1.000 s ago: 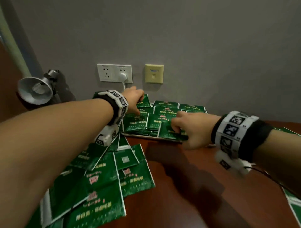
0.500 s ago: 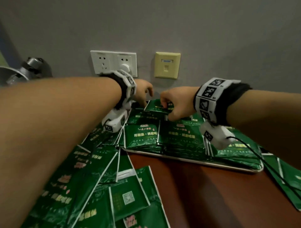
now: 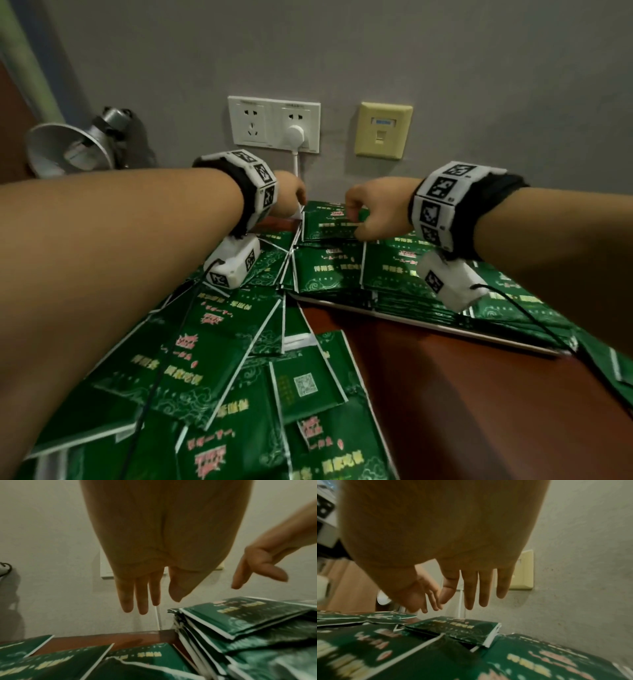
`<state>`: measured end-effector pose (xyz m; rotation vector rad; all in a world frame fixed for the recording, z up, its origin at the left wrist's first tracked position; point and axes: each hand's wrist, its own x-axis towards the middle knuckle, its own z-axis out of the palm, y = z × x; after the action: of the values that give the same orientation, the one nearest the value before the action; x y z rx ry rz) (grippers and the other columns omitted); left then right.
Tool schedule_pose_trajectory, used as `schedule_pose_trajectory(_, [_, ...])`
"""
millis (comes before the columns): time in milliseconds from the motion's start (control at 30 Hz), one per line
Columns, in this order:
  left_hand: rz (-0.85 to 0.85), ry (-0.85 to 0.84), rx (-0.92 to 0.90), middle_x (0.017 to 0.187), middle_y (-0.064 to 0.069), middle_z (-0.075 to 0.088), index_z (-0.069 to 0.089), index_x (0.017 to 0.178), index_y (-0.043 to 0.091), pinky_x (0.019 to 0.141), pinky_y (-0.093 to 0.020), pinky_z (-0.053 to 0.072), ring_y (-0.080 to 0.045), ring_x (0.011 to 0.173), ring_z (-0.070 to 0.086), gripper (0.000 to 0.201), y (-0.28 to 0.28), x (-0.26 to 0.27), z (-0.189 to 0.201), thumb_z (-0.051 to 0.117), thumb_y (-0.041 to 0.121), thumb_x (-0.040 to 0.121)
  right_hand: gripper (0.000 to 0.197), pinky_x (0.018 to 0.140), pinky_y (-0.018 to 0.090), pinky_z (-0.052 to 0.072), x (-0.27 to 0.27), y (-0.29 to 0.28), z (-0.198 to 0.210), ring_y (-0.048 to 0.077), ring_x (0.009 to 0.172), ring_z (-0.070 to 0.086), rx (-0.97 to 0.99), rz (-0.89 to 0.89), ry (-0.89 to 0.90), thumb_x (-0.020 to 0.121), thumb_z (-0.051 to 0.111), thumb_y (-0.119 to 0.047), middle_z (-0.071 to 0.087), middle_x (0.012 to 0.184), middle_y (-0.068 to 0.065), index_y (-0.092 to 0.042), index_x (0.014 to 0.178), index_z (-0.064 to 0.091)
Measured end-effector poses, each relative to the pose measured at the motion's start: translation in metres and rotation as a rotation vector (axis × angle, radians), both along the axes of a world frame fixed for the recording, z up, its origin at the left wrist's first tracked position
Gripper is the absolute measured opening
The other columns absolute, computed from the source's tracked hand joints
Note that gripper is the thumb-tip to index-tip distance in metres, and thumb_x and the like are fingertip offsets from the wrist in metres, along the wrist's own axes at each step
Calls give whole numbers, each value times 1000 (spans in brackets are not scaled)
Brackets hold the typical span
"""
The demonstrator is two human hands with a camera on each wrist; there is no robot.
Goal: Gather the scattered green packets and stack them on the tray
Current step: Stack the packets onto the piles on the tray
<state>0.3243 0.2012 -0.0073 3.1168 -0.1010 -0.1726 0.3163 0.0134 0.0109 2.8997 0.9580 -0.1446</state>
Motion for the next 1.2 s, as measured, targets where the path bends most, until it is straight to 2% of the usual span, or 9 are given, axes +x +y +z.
schedule_pose_trajectory(267, [-105,-12,97,138,-10,51,48,137,18,94,-34,48,-28,121,53,49,-53,-62,18,48,2,90,25,73,31,46,-84,-82,0,24,88,55,-149,-115,-39,88,57,-35,60,104,0,-24,109,52])
schedule_pose_trajectory(433, [-233,57,162,135,-8,52,48,136,21,94,-39,50,-27,115,55,47,-113,-112,19,51,7,91,37,81,30,51,-143,-162,-16,31,101,61,-239,-358,64,86,59,-35,66,112,10,-14,115,61])
schedule_pose_trajectory(533, [-320,79,186,134,-7,54,52,132,21,94,-37,49,-26,115,56,43,-154,-146,12,51,8,90,26,83,27,49,-173,-216,-29,29,109,61,-235,-492,101,88,59,-41,66,112,5,-21,104,64])
schedule_pose_trajectory(633, [-386,131,166,134,-6,54,51,133,18,88,-31,47,-26,116,55,43,-196,-183,-2,54,13,91,54,91,30,47,-191,-262,-46,29,116,59,-156,-647,113,89,60,-45,62,125,13,-9,129,56])
schedule_pose_trajectory(700, [-433,165,127,133,-6,54,49,135,16,87,-30,44,-26,117,54,45,-220,-204,-19,58,22,92,54,92,30,43,-203,-286,-55,31,122,54,-83,-707,115,95,55,-38,55,135,16,-8,138,46])
schedule_pose_trajectory(800, [-479,171,54,135,-6,53,48,135,16,90,-29,45,-25,116,55,62,-252,-224,-47,69,45,84,73,91,33,47,-214,-310,-64,31,120,55,-52,-668,75,85,65,-37,51,138,13,-17,147,33])
schedule_pose_trajectory(900, [-423,206,61,153,-7,32,30,150,22,109,-37,37,-29,135,40,92,-275,-231,-61,69,60,77,83,96,37,49,-211,-319,-69,31,123,53,-5,-600,66,82,67,-35,43,145,11,-23,152,25])
schedule_pose_trajectory(1100, [-338,284,113,161,-7,12,16,155,26,116,-44,28,-30,145,23,106,-291,-224,-61,71,64,72,99,114,55,28,-178,-313,-71,45,143,18,-97,-597,36,80,71,-47,9,162,11,-36,154,6])
schedule_pose_trajectory(1200, [-324,281,103,162,-5,10,15,154,29,117,-44,25,-29,146,21,107,-291,-220,-64,72,64,71,84,108,46,40,-169,-316,-71,38,136,39,-166,-523,81,89,62,-48,31,156,11,-31,155,13])
